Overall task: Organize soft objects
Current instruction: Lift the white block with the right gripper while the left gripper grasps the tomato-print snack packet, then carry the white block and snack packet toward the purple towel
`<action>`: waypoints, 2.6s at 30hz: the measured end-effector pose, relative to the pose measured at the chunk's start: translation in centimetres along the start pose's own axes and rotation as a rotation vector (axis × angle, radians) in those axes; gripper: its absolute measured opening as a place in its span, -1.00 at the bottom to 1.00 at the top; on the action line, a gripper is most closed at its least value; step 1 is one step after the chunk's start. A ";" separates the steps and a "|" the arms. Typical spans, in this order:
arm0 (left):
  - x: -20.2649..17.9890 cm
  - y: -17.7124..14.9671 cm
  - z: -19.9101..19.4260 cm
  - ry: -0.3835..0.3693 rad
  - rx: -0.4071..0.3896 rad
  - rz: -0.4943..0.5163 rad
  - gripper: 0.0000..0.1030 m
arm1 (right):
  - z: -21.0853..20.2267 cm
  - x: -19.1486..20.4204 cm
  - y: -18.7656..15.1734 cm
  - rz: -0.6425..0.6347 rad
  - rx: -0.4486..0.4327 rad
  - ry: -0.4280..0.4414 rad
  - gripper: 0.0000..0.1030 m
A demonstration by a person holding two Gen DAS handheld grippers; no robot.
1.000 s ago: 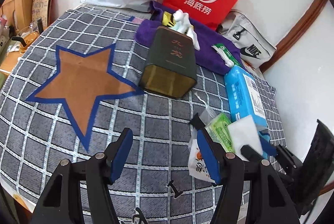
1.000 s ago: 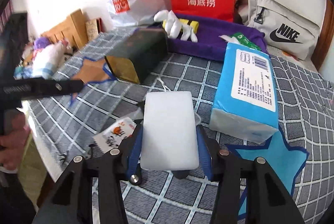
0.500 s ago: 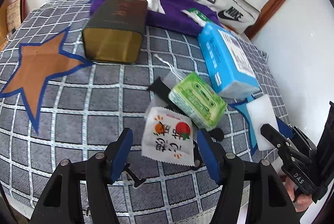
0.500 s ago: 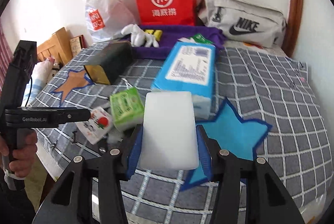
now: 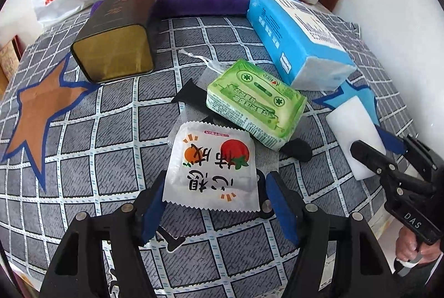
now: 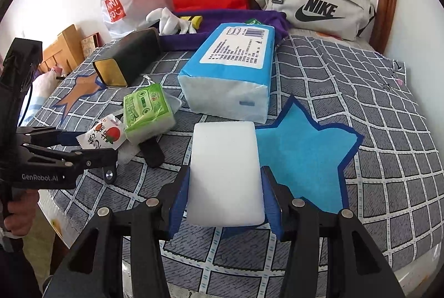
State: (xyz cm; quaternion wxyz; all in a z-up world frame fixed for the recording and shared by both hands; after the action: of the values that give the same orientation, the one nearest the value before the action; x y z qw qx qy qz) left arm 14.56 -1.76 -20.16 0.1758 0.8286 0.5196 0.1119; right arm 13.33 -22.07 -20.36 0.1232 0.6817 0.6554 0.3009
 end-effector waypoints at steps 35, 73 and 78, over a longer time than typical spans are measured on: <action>2.5 1.9 0.3 0.037 -0.031 -0.122 0.31 | 0.3 -0.4 -0.1 0.022 0.013 0.004 -0.03; 11.3 3.4 -5.4 0.010 -0.154 -0.352 0.07 | -4.1 3.2 8.7 -0.067 -0.120 0.071 -0.04; 12.1 5.3 -6.5 -0.002 -0.197 -0.340 0.07 | -4.2 3.5 10.8 -0.051 -0.135 0.069 -0.04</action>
State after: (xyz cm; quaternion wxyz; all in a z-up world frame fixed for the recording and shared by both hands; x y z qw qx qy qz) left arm 21.80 8.17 -12.02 0.2730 0.7078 0.6384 0.1302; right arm 19.65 -20.87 -10.11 0.1537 0.6440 0.6549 0.3644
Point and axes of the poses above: each gripper's, at about its wrist camera, not at the fingertips, and z roughly the way its jaws point, x to its left, y to its top, the point moved 1 cm from there along z, roughly the way its jaws point, and after that the axes turned 15 degrees about z, right-handed, at the moved point
